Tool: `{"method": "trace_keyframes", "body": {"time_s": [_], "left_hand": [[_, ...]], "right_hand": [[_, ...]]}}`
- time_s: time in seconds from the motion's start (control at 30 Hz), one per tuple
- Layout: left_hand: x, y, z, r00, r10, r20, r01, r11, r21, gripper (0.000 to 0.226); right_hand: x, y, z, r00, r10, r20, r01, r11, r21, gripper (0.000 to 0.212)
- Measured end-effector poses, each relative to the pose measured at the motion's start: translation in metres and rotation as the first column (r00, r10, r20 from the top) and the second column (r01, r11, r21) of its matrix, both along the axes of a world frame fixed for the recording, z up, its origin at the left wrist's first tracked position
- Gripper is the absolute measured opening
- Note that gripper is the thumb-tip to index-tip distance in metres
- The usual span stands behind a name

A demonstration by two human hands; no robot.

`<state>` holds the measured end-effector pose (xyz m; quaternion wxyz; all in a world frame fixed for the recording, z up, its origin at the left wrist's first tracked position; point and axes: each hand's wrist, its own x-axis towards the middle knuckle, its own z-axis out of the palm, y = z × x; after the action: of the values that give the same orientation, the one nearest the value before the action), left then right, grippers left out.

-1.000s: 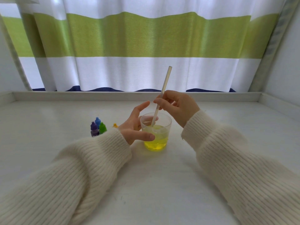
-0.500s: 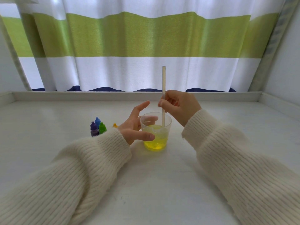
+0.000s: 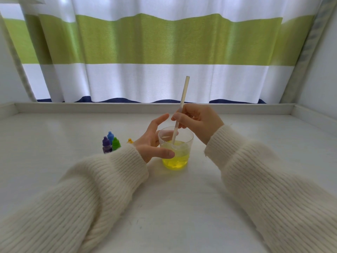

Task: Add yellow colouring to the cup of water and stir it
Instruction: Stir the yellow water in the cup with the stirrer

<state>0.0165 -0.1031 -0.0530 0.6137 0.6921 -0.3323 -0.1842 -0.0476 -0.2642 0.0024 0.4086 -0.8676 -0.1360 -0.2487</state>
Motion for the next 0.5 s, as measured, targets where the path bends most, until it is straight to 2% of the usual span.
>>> {"method": "trace_keyframes", "body": {"time_s": [0.5], "left_hand": [[-0.0008, 0.0011, -0.0004, 1.0, -0.005, -0.026, 0.005, 1.0, -0.018, 0.093]], "right_hand": [[0.0071, -0.0088, -0.0025, 0.987, -0.139, 0.075, 0.148, 0.98, -0.132, 0.012]]}}
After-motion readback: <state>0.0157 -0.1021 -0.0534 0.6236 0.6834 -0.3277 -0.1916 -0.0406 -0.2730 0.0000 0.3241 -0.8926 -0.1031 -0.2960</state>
